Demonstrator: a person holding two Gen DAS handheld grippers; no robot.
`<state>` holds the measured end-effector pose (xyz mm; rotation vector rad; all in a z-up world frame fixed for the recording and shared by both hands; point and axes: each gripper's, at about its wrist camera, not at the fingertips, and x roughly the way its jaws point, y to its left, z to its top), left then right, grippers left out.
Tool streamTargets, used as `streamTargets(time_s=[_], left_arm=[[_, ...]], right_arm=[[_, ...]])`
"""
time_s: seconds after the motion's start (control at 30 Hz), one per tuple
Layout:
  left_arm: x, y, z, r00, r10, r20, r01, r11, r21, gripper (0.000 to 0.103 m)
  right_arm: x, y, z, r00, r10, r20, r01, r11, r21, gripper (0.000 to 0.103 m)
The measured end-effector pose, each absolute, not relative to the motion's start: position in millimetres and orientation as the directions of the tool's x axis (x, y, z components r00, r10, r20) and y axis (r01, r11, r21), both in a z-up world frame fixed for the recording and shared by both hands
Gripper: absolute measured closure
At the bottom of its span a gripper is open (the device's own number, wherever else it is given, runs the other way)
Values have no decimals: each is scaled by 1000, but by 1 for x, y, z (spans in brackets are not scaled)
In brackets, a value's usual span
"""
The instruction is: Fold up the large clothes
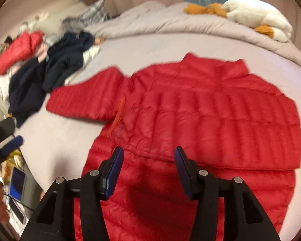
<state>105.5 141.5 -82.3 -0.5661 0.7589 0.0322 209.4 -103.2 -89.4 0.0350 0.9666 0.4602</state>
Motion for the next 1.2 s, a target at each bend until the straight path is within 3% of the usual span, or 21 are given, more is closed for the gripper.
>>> streamTargets(time_s=[0.1,0.3,0.57,0.67,0.73,0.8,1.2], left_arm=[[116,133,-88,731,-187,-657,-213,851,-480,7],[156,102,-131,656,-271,-704,-161,861,-482,21],[213,84,-185,567,-304,-766,-169,867,-469,31],[225,87,-198,549,-313,-775,-181,861,-476,51],[230,88,-202,546,-325,-772,-182,854,-488,78],[233,85,-198,551,-311,-775,-164,870,-465,87],[261,108,-117,691,-173,-701,-169,905,-390,92]], right_arm=[[201,-142,-79,553,386,-738,-289,920,265,36],[187,-211,-82,649,215,-730,-65,971,229,35],[185,-257,-105,640,136,-756,89,964,249,35],[185,-272,-111,634,135,-761,116,957,266,35],[181,-281,-112,634,129,-763,131,954,270,35],[181,-285,-114,633,124,-764,146,950,275,35],[193,-294,-105,644,129,-754,133,952,276,36]])
